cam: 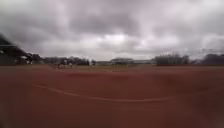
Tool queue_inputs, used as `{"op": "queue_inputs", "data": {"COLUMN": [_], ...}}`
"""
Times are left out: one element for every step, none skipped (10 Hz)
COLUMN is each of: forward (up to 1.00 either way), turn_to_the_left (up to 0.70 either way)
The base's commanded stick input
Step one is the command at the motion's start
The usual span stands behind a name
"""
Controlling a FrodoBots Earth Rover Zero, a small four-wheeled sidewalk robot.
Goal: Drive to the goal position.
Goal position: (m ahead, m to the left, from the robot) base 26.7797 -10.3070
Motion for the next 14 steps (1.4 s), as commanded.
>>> {"op": "queue_inputs", "data": {"forward": [0.7, 0.7, 0.7, 0.7, 0.7, 0.7, 0.7, 0.7, 0.7, 0.7, 0.7, 0.7, 0.7, 0.7], "turn_to_the_left": [-0.35, -0.35, -0.35, -0.35, -0.35, -0.35, -0.35, -0.35, -0.35, -0.35, -0.35, -0.35, -0.35, -0.35]}}
